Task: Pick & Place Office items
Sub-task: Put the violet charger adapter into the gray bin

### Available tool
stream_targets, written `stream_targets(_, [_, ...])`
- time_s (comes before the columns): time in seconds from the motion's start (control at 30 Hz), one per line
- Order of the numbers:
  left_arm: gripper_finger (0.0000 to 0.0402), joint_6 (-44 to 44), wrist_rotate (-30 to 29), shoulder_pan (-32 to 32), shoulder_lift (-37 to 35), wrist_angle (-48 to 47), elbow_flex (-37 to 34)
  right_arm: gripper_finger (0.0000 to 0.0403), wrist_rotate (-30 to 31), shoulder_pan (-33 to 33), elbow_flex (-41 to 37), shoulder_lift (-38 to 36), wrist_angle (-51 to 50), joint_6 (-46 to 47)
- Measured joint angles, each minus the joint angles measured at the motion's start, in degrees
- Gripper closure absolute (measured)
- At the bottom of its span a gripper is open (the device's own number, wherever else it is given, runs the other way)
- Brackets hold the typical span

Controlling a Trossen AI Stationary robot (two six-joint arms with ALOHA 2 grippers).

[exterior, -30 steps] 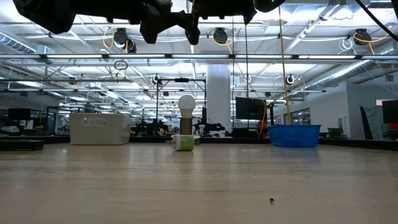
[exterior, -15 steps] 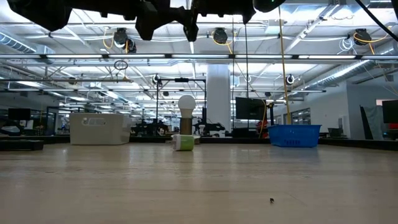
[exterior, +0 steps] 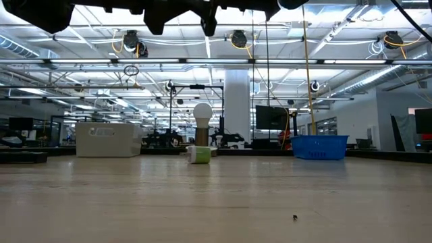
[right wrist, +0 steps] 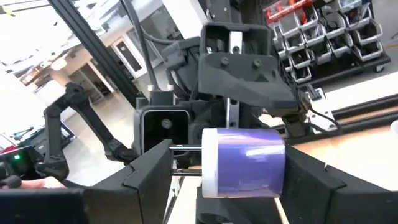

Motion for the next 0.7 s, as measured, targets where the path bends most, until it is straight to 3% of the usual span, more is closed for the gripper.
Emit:
stream_targets(0.2, [0.0125, 0.0, 0.3, -0.5, 0.0, 0.0, 0.0, 0.0177, 0.0, 0.0, 0.0, 0.1, 0.1, 0.0])
stream_targets(0.53, [0.0255, 3.4, 0.8, -2.1, 0.0, 0.2, 0.0, 0.0177, -0.3, 0.0, 0.0, 0.1, -0.3, 0.0])
stream_targets(0.7, [0.0267, 3.2, 1.0, -2.1, 0.0, 0.2, 0.0, 0.0177, -0.3, 0.0, 0.0, 0.1, -0.3, 0.0])
